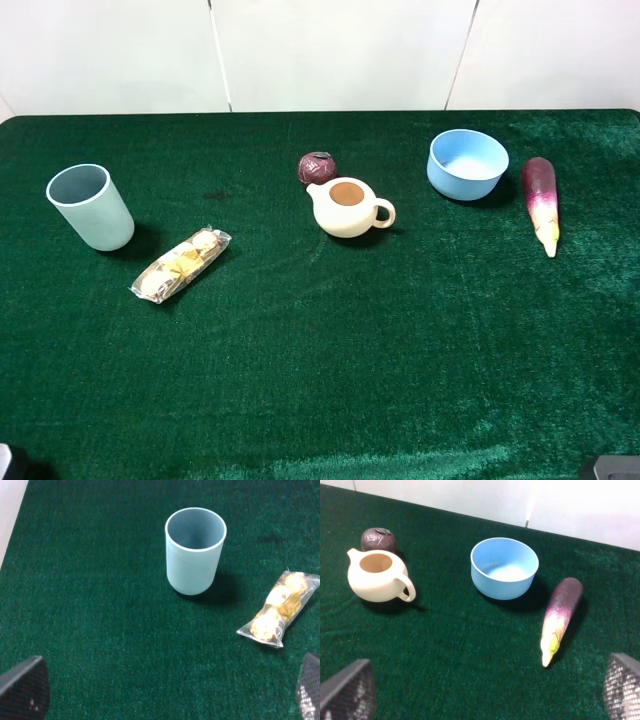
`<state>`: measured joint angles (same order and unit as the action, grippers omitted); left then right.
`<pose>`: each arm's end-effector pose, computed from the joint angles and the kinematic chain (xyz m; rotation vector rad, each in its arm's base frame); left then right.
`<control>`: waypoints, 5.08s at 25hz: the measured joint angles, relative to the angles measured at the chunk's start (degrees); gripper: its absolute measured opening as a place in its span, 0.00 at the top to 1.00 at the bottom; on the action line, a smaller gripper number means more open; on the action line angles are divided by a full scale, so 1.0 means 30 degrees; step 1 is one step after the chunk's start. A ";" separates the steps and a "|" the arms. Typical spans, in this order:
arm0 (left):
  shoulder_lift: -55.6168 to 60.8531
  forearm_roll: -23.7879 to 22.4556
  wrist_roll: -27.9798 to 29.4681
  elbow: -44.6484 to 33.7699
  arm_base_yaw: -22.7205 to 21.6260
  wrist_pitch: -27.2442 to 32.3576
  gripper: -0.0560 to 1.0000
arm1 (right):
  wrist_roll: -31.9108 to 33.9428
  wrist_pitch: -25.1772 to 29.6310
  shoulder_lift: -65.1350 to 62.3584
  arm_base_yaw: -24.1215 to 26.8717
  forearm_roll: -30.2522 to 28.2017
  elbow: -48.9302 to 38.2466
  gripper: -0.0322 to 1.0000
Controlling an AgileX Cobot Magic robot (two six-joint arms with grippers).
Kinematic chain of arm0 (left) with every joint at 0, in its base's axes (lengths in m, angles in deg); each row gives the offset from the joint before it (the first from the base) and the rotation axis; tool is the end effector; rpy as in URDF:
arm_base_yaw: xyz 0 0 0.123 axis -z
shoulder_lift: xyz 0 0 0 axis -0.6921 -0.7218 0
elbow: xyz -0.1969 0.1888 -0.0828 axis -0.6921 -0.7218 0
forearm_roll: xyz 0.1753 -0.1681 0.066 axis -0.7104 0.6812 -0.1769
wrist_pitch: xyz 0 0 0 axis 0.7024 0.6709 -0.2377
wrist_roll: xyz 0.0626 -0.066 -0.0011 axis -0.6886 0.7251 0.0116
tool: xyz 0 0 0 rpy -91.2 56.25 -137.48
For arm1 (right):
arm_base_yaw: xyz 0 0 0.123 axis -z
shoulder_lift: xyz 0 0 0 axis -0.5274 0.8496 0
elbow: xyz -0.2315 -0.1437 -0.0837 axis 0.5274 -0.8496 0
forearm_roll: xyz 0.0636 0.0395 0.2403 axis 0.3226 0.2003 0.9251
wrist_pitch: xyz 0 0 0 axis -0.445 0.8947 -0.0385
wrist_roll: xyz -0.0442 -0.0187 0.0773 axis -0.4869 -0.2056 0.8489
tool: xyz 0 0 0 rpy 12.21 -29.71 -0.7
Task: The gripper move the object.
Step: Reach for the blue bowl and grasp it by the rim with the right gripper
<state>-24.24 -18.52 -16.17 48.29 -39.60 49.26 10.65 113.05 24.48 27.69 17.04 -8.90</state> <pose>-0.0059 0.0067 0.2787 0.0027 2.0256 0.0061 -0.0072 0.0147 0.2823 -0.3180 1.9634 0.1231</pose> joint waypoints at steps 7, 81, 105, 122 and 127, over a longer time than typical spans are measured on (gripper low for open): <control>0.0000 0.0000 0.0000 0.0000 0.0000 0.0000 0.01 | -0.0882 0.0000 0.2144 0.0000 -0.0215 0.0501 0.30; 0.0000 0.0000 0.0000 0.0000 0.0000 0.0000 0.01 | -1.0860 -0.4463 3.9655 -0.3392 -0.2637 1.6162 0.30; 0.0000 0.0000 0.0000 0.0000 0.0000 0.0000 0.01 | -1.0922 -0.5354 4.0936 -0.3110 -0.2209 1.6162 0.52; 0.0000 0.0000 0.0000 0.0000 0.0000 0.0000 0.01 | -1.0938 -0.5388 4.0936 -0.3110 -0.2193 1.6202 0.99; 0.0000 0.0000 0.0000 0.0000 0.0000 0.0000 0.01 | -1.0938 -0.5388 4.0936 -0.3110 -0.2193 1.6202 0.99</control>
<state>-24.24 -18.52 -16.17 48.29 -39.60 49.26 -22.16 96.89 147.28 18.36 10.46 39.71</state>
